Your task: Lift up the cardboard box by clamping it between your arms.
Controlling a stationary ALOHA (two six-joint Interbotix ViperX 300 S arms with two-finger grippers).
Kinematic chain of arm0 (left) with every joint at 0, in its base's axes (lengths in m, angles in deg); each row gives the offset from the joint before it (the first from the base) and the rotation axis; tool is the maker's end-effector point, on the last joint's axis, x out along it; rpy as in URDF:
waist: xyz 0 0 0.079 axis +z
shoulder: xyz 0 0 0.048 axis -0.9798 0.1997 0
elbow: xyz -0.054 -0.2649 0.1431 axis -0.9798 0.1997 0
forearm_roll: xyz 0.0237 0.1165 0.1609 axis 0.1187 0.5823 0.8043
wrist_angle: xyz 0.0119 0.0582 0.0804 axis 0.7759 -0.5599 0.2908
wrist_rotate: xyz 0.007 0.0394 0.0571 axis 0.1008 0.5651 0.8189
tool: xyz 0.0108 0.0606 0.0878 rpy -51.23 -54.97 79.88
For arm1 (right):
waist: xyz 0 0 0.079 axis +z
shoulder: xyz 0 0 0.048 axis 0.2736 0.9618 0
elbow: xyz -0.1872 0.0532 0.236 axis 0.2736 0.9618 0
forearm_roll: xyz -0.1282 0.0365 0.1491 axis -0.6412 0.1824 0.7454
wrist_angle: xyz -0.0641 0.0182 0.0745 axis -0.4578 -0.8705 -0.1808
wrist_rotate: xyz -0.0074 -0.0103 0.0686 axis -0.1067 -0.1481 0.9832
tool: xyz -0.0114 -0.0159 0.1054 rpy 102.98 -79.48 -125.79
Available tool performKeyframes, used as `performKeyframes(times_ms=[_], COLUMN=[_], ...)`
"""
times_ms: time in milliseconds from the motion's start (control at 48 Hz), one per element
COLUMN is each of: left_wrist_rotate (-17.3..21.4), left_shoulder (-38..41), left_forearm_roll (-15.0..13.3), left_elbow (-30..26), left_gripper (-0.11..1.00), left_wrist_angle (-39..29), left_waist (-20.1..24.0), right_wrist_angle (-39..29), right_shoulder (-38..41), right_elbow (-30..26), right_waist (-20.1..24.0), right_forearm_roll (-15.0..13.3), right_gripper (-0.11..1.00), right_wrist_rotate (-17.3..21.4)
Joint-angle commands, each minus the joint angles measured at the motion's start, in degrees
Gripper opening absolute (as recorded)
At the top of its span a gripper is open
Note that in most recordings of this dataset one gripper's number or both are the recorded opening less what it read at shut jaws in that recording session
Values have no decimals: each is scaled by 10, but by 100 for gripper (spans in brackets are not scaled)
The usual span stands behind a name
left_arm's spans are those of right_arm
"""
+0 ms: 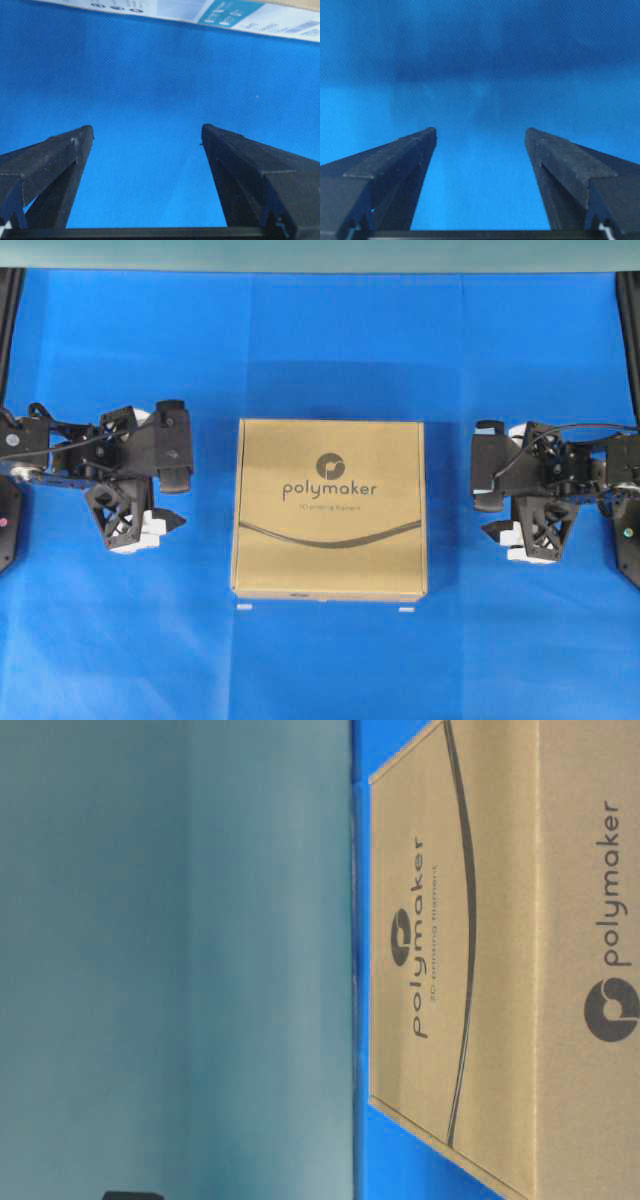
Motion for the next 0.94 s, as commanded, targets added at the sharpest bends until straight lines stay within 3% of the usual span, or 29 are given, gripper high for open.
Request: performKeyframes(times_ms=[0,333,917], left_wrist_rotate=[4,11,1], left_shoulder=[-8,-76,-247], left_forearm_roll=[0,0,0], left_elbow=[-4,11,70], left_gripper=[85,85,85], left_wrist_angle=[4,1,35], left_waist=[1,-4,-18], right_wrist_angle=[4,2,3], right_shoulder=[-12,-83,-381], right_elbow=[-3,3,73], right_waist=[-2,-8,-4], right_forearm_roll=[1,25,28], right_gripper=[100,100,100], right_wrist_rotate=[2,4,4])
